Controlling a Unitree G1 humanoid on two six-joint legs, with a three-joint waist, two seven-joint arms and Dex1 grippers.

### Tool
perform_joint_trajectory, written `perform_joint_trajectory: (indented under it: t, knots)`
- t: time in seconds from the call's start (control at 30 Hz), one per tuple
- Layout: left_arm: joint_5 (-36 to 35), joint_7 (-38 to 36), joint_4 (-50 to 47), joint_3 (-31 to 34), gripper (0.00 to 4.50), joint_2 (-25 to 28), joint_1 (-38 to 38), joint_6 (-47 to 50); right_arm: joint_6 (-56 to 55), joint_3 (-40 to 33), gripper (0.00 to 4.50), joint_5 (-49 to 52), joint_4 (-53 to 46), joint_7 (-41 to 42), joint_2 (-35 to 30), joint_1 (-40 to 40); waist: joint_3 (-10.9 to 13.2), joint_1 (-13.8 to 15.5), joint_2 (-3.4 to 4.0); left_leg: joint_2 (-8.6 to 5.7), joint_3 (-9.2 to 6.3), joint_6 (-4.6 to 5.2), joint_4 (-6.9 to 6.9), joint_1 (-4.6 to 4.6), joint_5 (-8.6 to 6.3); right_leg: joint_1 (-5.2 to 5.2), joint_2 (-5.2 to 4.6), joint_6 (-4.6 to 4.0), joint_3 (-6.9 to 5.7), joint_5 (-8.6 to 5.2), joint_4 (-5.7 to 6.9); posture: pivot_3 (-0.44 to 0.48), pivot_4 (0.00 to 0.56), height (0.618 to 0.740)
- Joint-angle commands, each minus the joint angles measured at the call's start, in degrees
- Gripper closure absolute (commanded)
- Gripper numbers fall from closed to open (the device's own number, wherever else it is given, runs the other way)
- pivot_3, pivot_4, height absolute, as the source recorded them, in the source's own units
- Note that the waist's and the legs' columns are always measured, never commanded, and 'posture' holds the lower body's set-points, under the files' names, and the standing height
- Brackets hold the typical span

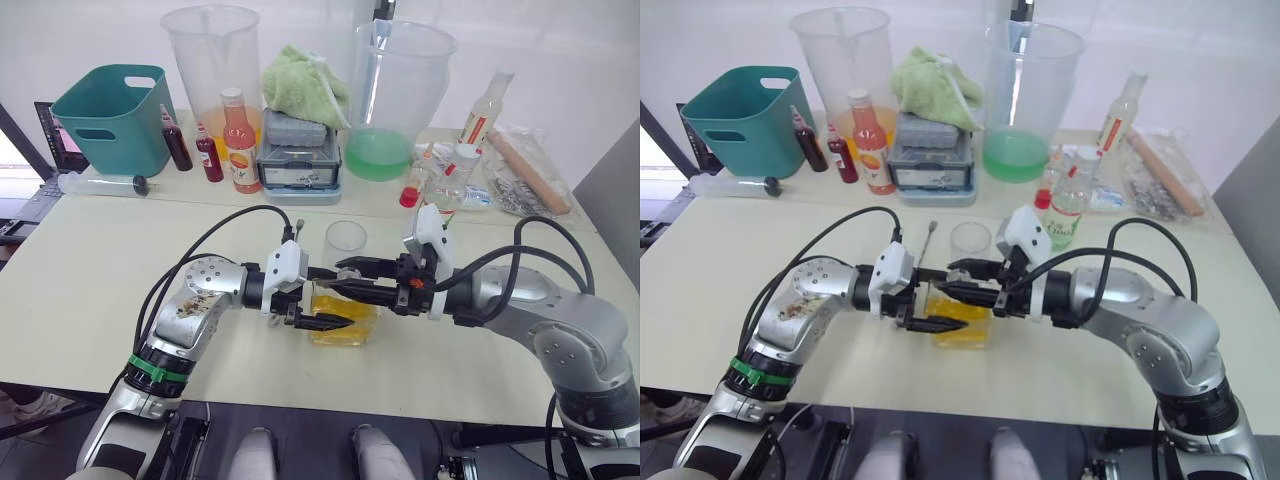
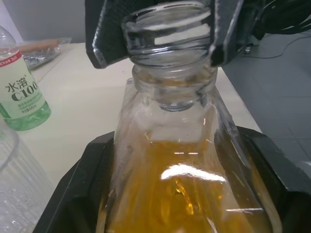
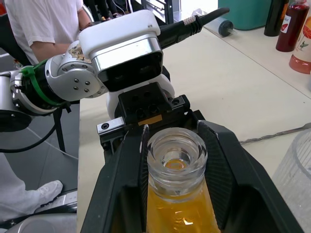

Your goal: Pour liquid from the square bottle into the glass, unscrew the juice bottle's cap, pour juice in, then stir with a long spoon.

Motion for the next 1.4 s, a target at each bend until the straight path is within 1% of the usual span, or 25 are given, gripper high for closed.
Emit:
perform_joint_trajectory:
  t: [0.03,0.1,0.2,0.37,0.4,0.5,0.6,0.67,0.77,0.87,1.0,1.1,1.27,1.4]
  knots:
    - [1.4,-0.9,0.0,-3.2,1.70,0.1,0.9,0.4,-2.5,-5.4,3.43,3.8,-3.7,-0.7,-0.5,-3.1,-0.1,0.1,0.03,0.00,-0.01,0.00,-0.01,0.04,0.00,0.07,0.00,0.00,-0.02,0.00,-0.02,0.000,0.150,0.719]
    - [1.3,-1.0,0.0,-3.3,1.70,0.1,0.8,0.6,-1.9,-6.1,3.43,4.9,-4.0,-1.2,-0.7,-3.4,-0.1,0.1,-0.02,0.04,-0.16,0.01,-0.04,0.17,-0.01,0.26,0.00,-0.06,-0.22,-0.05,-0.05,0.000,0.150,0.719]
    - [1.2,-1.0,-0.2,-3.4,1.70,0.1,0.7,0.7,-1.7,-7.4,3.43,6.3,-4.3,-2.2,-1.4,-3.6,-0.1,0.1,0.01,0.04,-0.21,0.01,-0.04,0.15,-0.01,0.25,0.00,-0.10,-0.28,-0.06,-0.02,0.000,0.150,0.719]
    - [1.1,-0.9,-0.5,-3.3,1.70,0.1,0.9,0.9,-2.4,-11.7,3.43,7.4,-2.8,-2.4,-4.3,-1.2,-0.1,0.2,0.01,0.03,-0.22,0.01,-0.03,0.13,-0.01,0.26,-0.01,-0.11,-0.29,-0.06,-0.03,0.000,0.150,0.719]
    - [1.1,-0.9,-0.6,-3.3,1.70,0.2,1.0,0.9,-2.5,-13.0,3.43,6.4,-2.4,-1.9,-5.7,0.3,-0.1,0.2,0.01,0.03,-0.22,0.01,-0.03,0.12,-0.01,0.25,-0.01,-0.11,-0.29,-0.06,-0.04,0.000,0.150,0.719]
    - [1.0,-0.9,-0.8,-3.2,1.70,0.2,1.1,0.9,-4.0,-20.4,3.43,1.2,1.3,0.1,-10.5,8.1,-0.1,0.5,0.01,0.04,-0.27,0.01,-0.04,0.12,-0.01,0.27,-0.01,-0.13,-0.35,-0.08,-0.04,0.000,0.150,0.719]
    - [0.9,-0.8,-0.7,-3.1,1.70,0.0,1.2,0.5,-9.2,-28.7,3.43,-7.0,8.2,2.9,-13.4,18.8,-0.1,0.7,0.01,0.01,-0.27,0.01,-0.04,0.09,-0.01,0.27,-0.03,-0.13,-0.35,-0.08,-0.06,0.000,0.150,0.719]
    - [-0.1,-0.8,-0.7,-2.5,1.70,-0.4,1.4,0.5,-12.8,-30.3,3.43,-13.4,12.9,1.7,-14.1,22.9,-0.1,0.7,0.05,0.01,-0.27,0.01,-0.05,0.13,-0.01,0.29,-0.03,-0.12,-0.36,-0.09,-0.06,0.000,0.150,0.719]
    - [-1.4,-0.6,-1.1,-1.8,1.70,-1.1,1.8,1.1,-16.8,-31.3,3.43,-18.7,19.5,-3.0,-11.1,23.4,-0.3,0.0,0.27,0.01,-0.26,0.01,-0.05,0.28,-0.01,0.40,-0.03,-0.09,-0.33,-0.11,-0.05,0.000,0.150,0.719]
    - [-1.4,0.0,-1.7,-1.4,1.70,-1.4,2.1,1.7,-21.1,-31.5,3.43,-22.8,25.2,-5.9,-8.0,22.5,-0.3,-0.1,0.43,0.01,-0.26,0.00,-0.05,0.54,-0.01,0.69,-0.02,0.20,-0.33,-0.31,-0.06,0.000,0.150,0.719]
    - [-1.3,0.8,-3.0,-1.2,1.70,-1.6,2.6,1.9,-28.4,-31.4,3.43,-28.4,37.8,-9.2,-4.4,20.7,-0.3,0.0,0.53,-0.03,-0.26,0.00,-0.05,0.60,-0.01,0.83,-0.04,0.27,-0.32,-0.35,-0.14,0.000,0.150,0.719]
    - [-1.7,2.3,-4.0,-0.5,1.70,-1.9,3.2,2.9,-33.1,-30.3,3.43,-31.2,45.5,-9.0,-3.2,19.5,-0.4,0.1,0.60,-0.04,-0.26,0.01,-0.08,0.61,-0.01,0.88,-0.06,0.24,-0.33,-0.33,-0.17,0.000,0.150,0.719]
    - [-1.5,4.4,-4.5,0.6,1.70,-2.5,3.5,2.7,-40.1,-27.5,3.43,-35.8,54.9,-9.3,-1.4,18.2,-0.4,-0.1,0.75,-0.10,-0.26,0.01,-0.11,0.66,-0.01,0.93,-0.12,0.20,-0.32,-0.32,-0.17,0.000,0.150,0.719]
    - [-1.8,5.7,-4.5,1.4,1.70,-3.3,3.7,3.0,-43.0,-26.5,3.43,-37.3,58.9,-10.5,0.2,17.3,-0.4,0.0,0.80,-0.13,-0.26,0.00,-0.11,0.78,-0.01,1.03,-0.12,0.26,-0.31,-0.35,-0.16,0.000,0.150,0.719]
